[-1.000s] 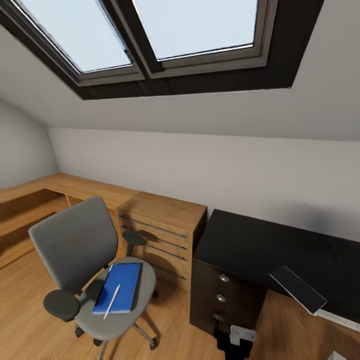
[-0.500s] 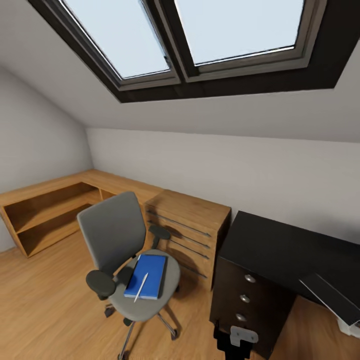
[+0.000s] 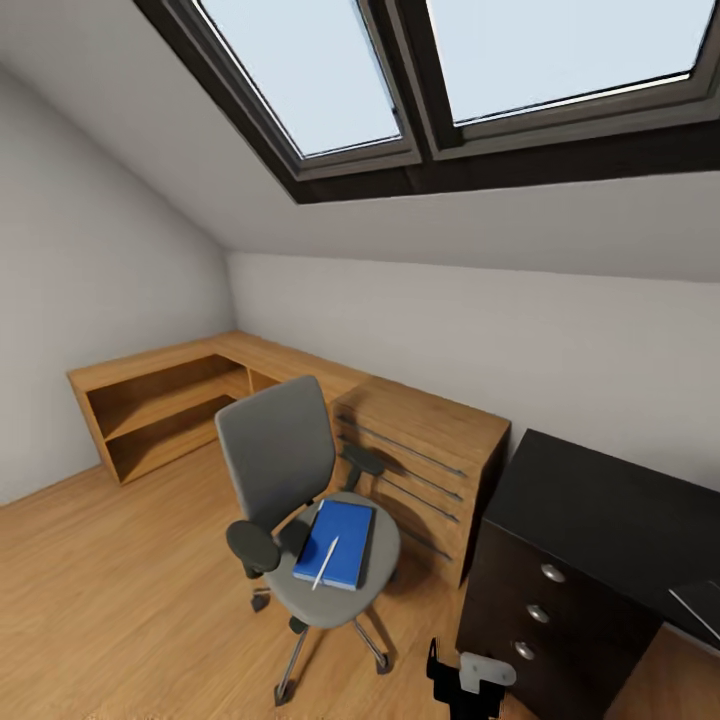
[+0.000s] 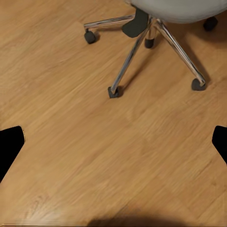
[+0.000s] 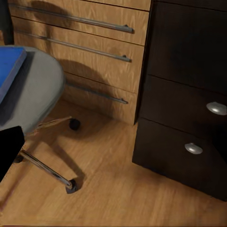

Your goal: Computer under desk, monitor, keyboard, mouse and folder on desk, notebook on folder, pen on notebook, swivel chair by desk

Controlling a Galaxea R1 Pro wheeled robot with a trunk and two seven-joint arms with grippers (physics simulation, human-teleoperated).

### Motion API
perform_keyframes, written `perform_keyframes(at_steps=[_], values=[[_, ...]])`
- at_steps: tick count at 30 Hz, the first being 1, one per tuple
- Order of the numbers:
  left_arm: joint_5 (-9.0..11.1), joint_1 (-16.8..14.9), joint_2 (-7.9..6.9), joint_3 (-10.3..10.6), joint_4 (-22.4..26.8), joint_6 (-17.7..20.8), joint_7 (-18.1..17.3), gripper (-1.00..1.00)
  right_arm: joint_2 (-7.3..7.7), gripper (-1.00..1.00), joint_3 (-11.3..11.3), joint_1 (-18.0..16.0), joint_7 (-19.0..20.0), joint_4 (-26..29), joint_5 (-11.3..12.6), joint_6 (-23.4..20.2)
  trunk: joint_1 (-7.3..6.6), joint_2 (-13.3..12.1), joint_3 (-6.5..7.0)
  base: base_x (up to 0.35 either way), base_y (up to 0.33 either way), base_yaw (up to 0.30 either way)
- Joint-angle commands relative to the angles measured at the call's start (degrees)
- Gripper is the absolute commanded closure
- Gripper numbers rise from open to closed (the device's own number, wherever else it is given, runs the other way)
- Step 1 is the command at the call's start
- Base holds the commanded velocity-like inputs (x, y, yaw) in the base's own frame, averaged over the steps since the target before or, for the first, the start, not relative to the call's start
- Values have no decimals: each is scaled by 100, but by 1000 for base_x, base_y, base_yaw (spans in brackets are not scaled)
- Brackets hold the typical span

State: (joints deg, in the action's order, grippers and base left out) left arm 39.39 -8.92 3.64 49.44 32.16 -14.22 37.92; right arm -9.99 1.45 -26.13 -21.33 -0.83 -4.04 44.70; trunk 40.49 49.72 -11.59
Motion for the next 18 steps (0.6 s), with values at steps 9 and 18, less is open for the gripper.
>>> perform_keyframes(at_steps=[9, 18], values=[[92, -6, -22, 6, -2, -31, 32, -100, -1, -100, 13, -6, -30, -13, -52, 13, 1, 7, -53, 0, 0, 243], [86, -11, -38, -21, -4, -49, 49, -100, -1, -100, 7, -6, -37, -13, -53, 12, 1, 7, -99, 0, 0, 242]])
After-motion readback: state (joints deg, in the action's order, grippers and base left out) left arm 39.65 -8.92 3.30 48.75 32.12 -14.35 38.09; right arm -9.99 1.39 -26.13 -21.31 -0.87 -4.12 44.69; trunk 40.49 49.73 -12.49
